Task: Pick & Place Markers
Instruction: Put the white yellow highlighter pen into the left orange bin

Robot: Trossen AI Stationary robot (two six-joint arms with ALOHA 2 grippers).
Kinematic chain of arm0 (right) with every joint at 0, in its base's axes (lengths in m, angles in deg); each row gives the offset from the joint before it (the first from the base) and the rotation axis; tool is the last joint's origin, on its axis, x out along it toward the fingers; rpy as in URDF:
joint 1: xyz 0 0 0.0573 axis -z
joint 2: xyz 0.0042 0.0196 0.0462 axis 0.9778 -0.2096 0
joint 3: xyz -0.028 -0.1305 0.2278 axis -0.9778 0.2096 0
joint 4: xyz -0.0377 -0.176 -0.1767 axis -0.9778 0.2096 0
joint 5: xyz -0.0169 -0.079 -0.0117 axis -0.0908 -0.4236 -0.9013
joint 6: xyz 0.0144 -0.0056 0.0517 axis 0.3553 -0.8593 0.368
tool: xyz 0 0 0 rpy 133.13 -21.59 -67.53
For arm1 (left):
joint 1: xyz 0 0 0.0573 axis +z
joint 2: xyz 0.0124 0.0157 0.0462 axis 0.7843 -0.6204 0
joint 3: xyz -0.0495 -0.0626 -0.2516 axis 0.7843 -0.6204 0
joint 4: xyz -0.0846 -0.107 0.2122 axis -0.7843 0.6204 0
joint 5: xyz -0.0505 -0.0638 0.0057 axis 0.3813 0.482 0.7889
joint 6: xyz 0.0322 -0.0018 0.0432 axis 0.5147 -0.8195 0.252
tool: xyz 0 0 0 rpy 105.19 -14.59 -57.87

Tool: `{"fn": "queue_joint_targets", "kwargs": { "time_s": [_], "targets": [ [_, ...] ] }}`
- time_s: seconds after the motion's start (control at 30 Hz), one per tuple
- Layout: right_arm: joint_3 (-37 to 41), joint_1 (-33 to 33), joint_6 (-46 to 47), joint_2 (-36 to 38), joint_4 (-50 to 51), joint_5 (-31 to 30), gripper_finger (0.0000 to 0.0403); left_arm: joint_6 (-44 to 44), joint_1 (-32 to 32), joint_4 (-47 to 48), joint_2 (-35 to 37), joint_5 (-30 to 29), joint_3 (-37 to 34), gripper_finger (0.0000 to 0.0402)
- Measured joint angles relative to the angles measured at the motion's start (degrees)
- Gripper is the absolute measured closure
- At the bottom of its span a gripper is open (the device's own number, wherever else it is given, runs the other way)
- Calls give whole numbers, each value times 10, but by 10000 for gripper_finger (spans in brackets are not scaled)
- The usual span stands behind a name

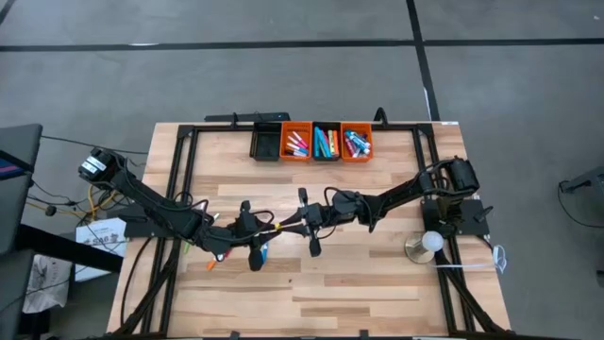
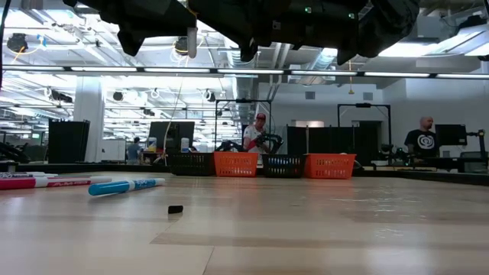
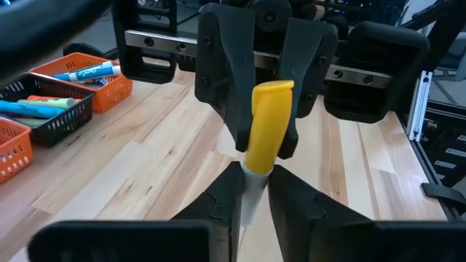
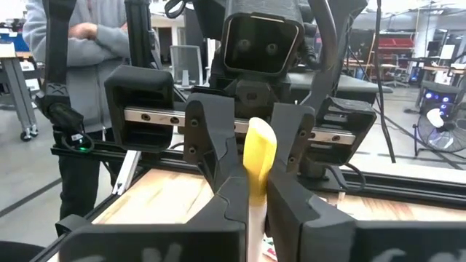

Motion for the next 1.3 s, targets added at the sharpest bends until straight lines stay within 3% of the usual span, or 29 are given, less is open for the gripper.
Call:
{"fn": "queue_joint_targets", "kwargs": {
  "time_s": [0.33, 0.93, 1.3],
  "targets": [
    [0, 4, 0, 0, 2, 3, 400, -8, 1, -5, 0, 36, -7, 339],
    [-2, 8, -6, 1, -6, -1, 403, -17, 4, 1, -1, 43, -9, 329],
    [-5, 57, -15, 39, 26, -4, 402, -20, 3, 12, 1, 50, -9, 330]
  ]
}}
